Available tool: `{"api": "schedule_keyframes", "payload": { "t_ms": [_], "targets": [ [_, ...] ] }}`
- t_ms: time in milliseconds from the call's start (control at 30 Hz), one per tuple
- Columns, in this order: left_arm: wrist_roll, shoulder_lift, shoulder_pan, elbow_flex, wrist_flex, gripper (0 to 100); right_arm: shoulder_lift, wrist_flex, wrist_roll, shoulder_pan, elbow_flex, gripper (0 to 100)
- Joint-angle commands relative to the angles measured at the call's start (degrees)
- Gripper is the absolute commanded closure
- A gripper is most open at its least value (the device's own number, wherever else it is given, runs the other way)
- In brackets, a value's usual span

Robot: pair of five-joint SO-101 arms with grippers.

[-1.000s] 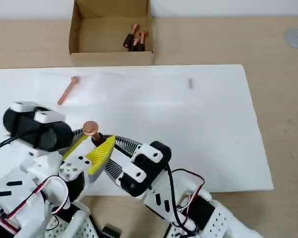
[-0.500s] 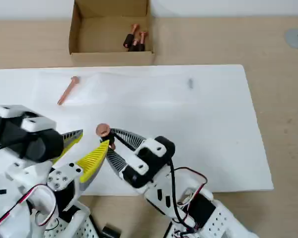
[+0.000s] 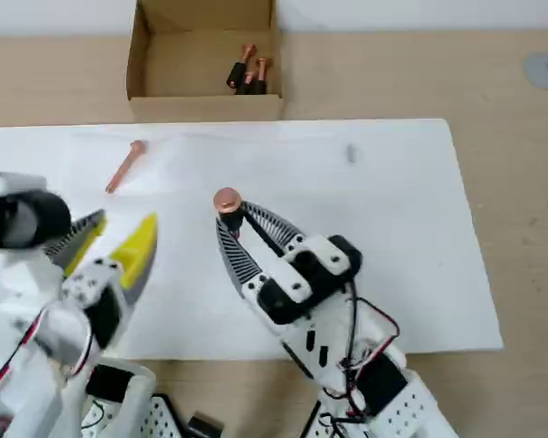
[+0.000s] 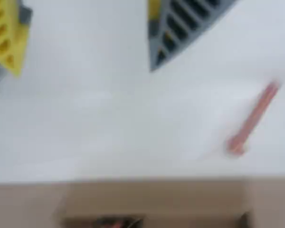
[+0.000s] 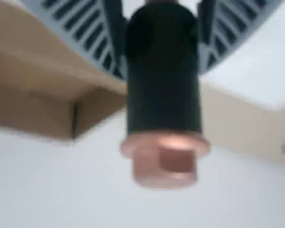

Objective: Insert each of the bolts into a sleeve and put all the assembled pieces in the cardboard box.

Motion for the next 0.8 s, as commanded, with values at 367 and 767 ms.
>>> {"api": "schedule_keyframes", "payload": {
  "t_ms": [367,767],
  "targets": [
    [-10.7,0.8,-18.8,13.9,-8.1,81,58.7,-4.5,-5.4,11.5,-48.5,98.9],
    [-11.6,0.8,-21.9,20.7,-14.0,81,105.7,-4.5,-5.4,19.1,-83.4,98.9]
  ]
}}
